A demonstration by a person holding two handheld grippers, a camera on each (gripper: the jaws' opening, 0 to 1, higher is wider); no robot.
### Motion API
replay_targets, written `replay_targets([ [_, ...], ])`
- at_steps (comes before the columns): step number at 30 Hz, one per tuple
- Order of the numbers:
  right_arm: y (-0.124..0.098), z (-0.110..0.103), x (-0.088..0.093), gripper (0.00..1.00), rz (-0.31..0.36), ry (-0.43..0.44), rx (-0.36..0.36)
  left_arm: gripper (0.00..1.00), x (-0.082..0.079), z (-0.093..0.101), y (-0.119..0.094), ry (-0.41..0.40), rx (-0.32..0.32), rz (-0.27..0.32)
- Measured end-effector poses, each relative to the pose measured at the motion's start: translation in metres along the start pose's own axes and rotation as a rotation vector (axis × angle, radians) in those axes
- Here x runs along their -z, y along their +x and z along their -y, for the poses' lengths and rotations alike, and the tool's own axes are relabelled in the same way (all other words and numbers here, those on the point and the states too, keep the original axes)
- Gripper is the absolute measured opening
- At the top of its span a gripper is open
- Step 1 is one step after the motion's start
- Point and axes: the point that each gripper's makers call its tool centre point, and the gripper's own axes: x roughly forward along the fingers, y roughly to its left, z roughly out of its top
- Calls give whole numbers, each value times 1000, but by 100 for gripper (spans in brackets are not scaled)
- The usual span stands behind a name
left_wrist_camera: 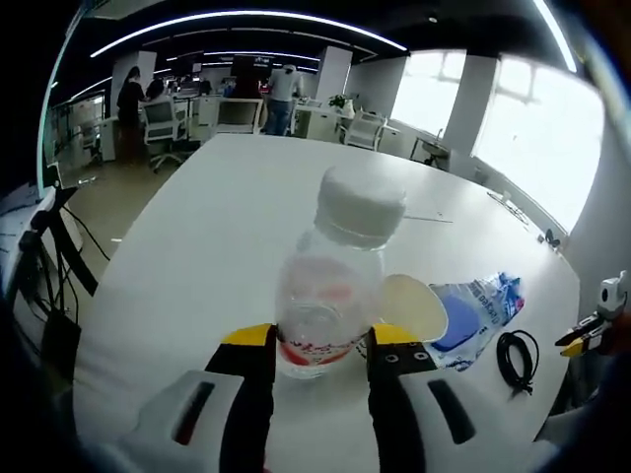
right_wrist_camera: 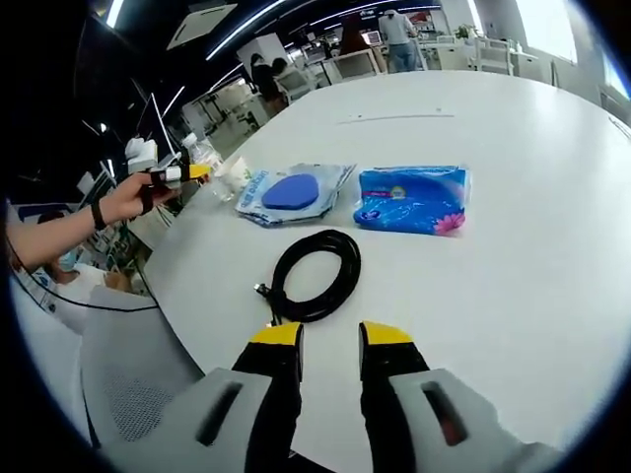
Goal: Arrange the tabletop items into an orderly group along one side of the table until the central work area is clear of visible clutter.
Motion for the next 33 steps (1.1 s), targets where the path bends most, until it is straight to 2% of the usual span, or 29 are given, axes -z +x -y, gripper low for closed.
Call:
replay_targets([
  [17,6,-3,-6,21,6,6,-10,37,-2,1,-1,3,11,-3],
  [33,23,-2,-15,20,10,37,-16,38,0,-2,-14,9,10,4],
])
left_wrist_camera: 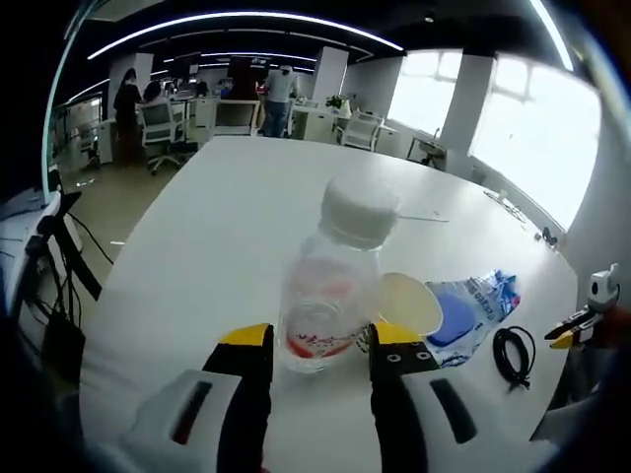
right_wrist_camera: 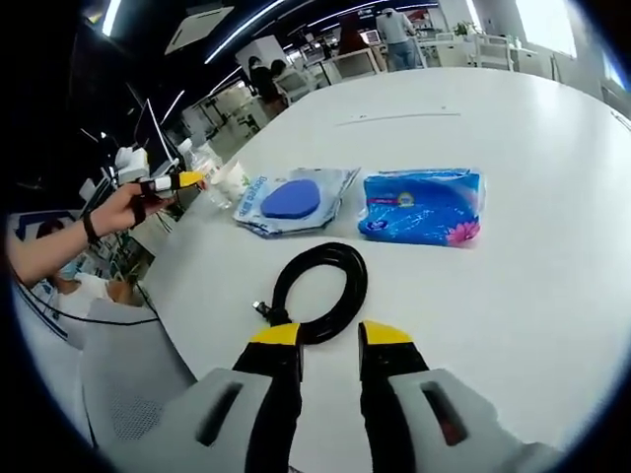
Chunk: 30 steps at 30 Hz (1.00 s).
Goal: Arrange the tabletop items into an orderly group along one side of the table until the central work area is clear of visible clutter.
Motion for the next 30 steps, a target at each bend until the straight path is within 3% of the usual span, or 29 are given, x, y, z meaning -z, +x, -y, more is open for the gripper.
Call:
replay_targets([
  [12,15,3,-5,19,-16,13,13,38,8,-4,-10,0,-3,-3],
  [30,36,11,-7,15,-58,7,42,38,35,14,-42,32,29,-23],
])
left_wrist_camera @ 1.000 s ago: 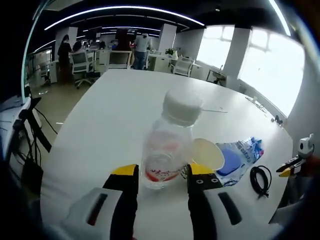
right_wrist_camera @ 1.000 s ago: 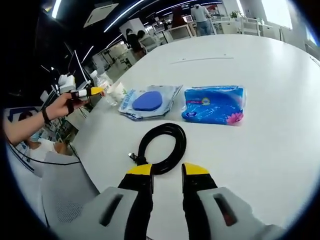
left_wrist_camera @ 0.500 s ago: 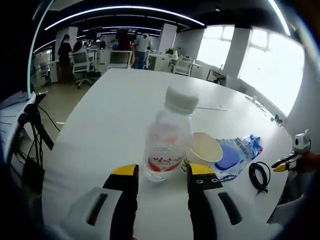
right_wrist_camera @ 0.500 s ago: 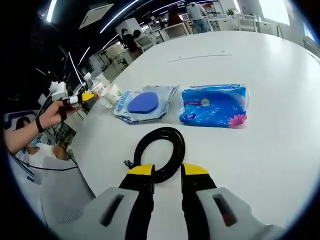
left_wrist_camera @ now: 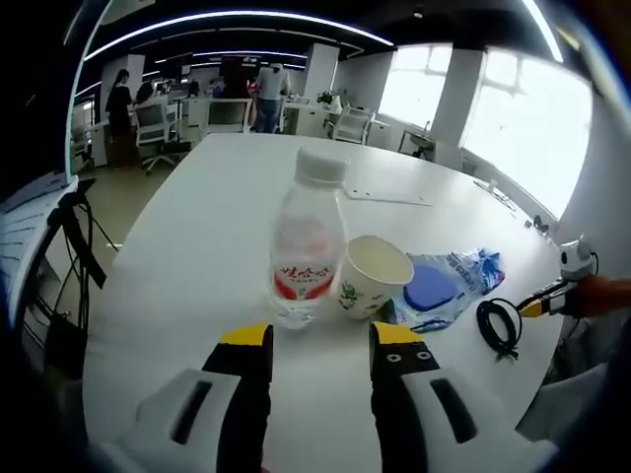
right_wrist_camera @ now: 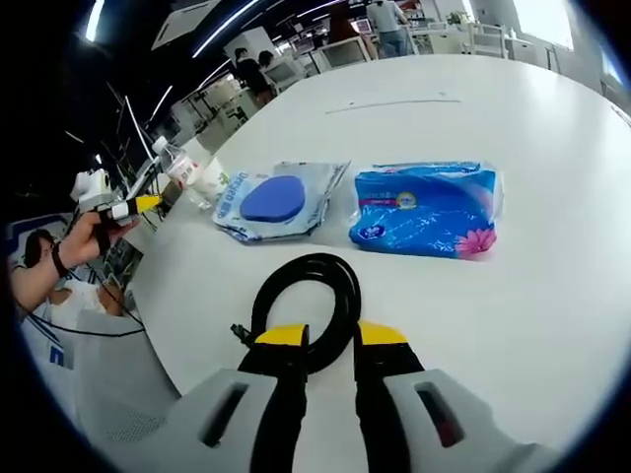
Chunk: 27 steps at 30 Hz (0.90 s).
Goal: Arrange the tabletop items into an orderly group along one side of the table until the central work area is clear of visible clutter.
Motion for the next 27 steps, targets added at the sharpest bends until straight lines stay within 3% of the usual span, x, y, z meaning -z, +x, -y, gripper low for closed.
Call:
replay_targets([
  [11,7,3,-2,12,-23,-20,29,38,18,17,-11,17,40,-20],
  [19,10,6,1,5,-53,-41,48,39,17,16,-16,10,46,-7],
  [27,13,6,1,2,-41,-9,61,38,24,16,-22,8,46,-5],
])
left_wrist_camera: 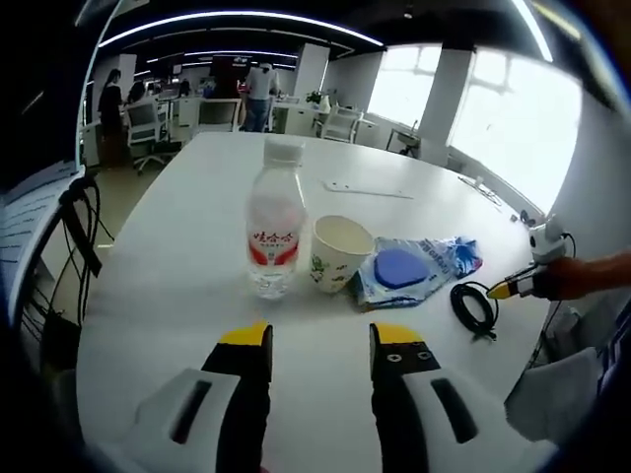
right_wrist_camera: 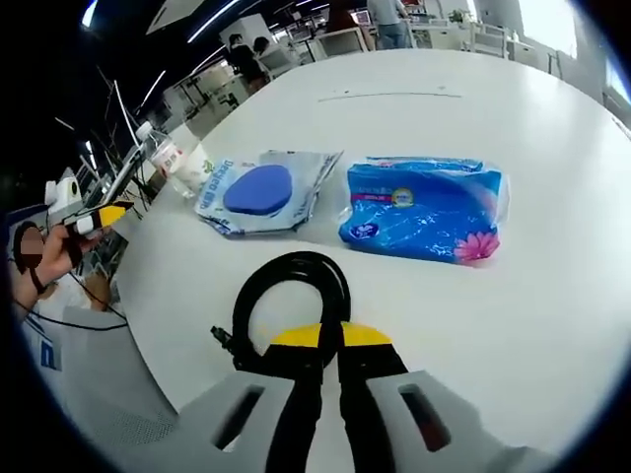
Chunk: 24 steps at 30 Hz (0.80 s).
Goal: Arrange the tabletop items into an orderly group along one side of the table until the central work area is clear of visible clutter.
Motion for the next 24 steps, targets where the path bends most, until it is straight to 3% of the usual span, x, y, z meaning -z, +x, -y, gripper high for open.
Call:
replay_targets([
  [13,1,1,-3,0,18,48,13,38,8,3,-3,-19,2,-11],
  [24,5,14,-20,0,43,62,37,39,10,12,-11,-10,9,-8],
])
